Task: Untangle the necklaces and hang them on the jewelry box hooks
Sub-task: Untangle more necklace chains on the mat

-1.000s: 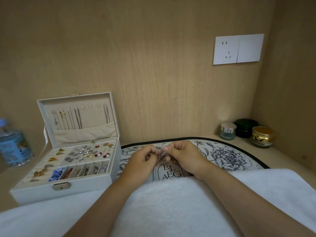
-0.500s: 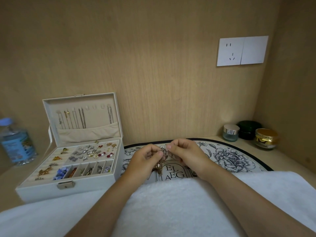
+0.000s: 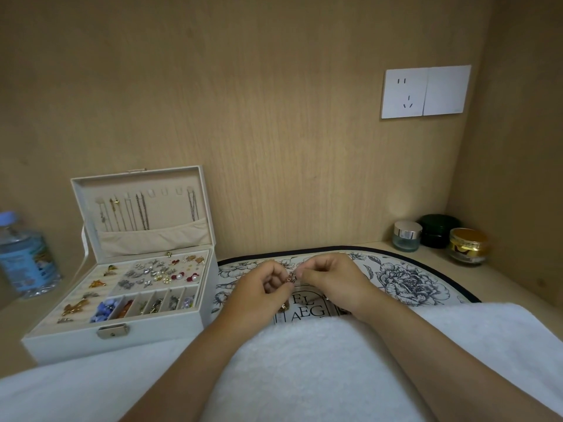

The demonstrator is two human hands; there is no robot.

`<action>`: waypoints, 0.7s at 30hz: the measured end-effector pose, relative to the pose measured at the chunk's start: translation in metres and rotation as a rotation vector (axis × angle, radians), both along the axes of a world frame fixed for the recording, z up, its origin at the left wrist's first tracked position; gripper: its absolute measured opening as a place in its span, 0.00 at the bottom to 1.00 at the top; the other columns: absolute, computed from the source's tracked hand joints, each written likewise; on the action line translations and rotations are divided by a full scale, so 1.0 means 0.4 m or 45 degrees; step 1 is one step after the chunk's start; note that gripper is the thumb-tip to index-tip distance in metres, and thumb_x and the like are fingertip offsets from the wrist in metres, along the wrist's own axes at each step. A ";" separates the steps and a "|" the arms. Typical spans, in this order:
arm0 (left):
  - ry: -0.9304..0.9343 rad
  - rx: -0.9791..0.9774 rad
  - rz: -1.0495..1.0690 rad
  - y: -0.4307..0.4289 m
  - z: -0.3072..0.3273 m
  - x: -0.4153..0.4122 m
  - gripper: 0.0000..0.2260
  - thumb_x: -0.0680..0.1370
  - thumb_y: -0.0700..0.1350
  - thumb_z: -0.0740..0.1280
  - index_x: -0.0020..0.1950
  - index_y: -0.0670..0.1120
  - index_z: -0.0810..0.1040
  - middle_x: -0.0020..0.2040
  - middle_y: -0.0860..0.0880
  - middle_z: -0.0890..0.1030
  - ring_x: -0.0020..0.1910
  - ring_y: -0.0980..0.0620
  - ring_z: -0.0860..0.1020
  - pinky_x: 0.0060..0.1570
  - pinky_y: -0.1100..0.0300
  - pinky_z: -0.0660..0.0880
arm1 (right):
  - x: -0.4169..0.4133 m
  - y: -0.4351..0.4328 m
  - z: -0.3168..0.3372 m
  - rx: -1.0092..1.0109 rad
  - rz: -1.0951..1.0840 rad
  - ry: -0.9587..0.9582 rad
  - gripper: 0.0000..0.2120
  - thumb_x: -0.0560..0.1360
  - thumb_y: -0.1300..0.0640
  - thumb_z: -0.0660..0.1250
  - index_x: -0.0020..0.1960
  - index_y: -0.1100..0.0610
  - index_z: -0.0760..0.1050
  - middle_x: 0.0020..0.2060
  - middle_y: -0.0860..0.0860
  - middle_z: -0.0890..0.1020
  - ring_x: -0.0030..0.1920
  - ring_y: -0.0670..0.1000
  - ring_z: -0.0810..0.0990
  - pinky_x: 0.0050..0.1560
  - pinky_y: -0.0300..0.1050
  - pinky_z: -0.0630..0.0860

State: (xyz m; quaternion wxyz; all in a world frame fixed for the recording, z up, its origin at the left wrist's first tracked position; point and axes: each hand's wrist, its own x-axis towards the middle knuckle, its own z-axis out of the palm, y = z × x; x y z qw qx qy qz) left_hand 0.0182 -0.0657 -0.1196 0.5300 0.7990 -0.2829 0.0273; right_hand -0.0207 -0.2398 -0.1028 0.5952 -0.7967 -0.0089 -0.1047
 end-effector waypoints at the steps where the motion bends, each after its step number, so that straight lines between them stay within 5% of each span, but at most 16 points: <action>1: -0.025 0.010 0.018 0.001 -0.001 0.000 0.08 0.76 0.41 0.71 0.41 0.52 0.77 0.33 0.56 0.77 0.33 0.59 0.74 0.36 0.63 0.72 | 0.001 0.002 -0.002 -0.118 -0.015 -0.024 0.05 0.77 0.59 0.71 0.43 0.55 0.84 0.35 0.46 0.84 0.36 0.41 0.79 0.42 0.34 0.75; 5: -0.119 0.054 0.072 0.006 0.000 0.000 0.07 0.75 0.44 0.70 0.41 0.54 0.76 0.37 0.52 0.77 0.35 0.55 0.73 0.39 0.54 0.73 | 0.000 0.009 -0.011 -0.664 0.051 -0.147 0.09 0.79 0.55 0.65 0.40 0.48 0.78 0.30 0.41 0.78 0.31 0.39 0.73 0.36 0.34 0.70; 7: -0.086 0.030 0.065 0.006 0.002 0.001 0.08 0.76 0.42 0.69 0.40 0.53 0.76 0.36 0.52 0.76 0.36 0.56 0.72 0.39 0.57 0.71 | 0.000 0.011 -0.011 -0.694 0.059 -0.182 0.08 0.79 0.56 0.64 0.42 0.50 0.77 0.31 0.42 0.78 0.31 0.40 0.73 0.36 0.34 0.69; 13: 0.244 -0.074 0.049 0.007 0.014 0.008 0.12 0.78 0.40 0.67 0.36 0.49 0.74 0.30 0.51 0.72 0.29 0.56 0.69 0.32 0.57 0.64 | 0.004 0.019 0.001 0.080 -0.020 -0.013 0.12 0.79 0.58 0.67 0.37 0.51 0.79 0.30 0.47 0.79 0.35 0.50 0.75 0.41 0.47 0.73; 15: 0.278 -0.070 0.041 0.006 0.015 0.008 0.12 0.80 0.42 0.65 0.36 0.50 0.74 0.33 0.49 0.74 0.33 0.53 0.72 0.33 0.57 0.66 | -0.001 0.021 0.012 0.217 0.000 0.035 0.11 0.80 0.58 0.65 0.39 0.53 0.78 0.31 0.46 0.80 0.38 0.51 0.78 0.43 0.45 0.75; 18: 0.216 -0.059 0.048 0.005 0.015 0.003 0.10 0.79 0.42 0.65 0.38 0.51 0.75 0.34 0.49 0.74 0.35 0.53 0.71 0.37 0.58 0.67 | -0.007 0.029 0.019 0.345 0.068 0.084 0.11 0.82 0.59 0.63 0.41 0.55 0.77 0.31 0.46 0.81 0.39 0.50 0.80 0.40 0.41 0.76; 21: 0.094 -0.068 0.075 -0.001 0.018 -0.012 0.06 0.77 0.38 0.67 0.43 0.48 0.78 0.36 0.52 0.76 0.33 0.61 0.73 0.35 0.70 0.70 | -0.009 0.033 0.016 0.257 0.099 0.054 0.12 0.80 0.58 0.65 0.39 0.53 0.78 0.30 0.46 0.79 0.36 0.47 0.78 0.40 0.40 0.75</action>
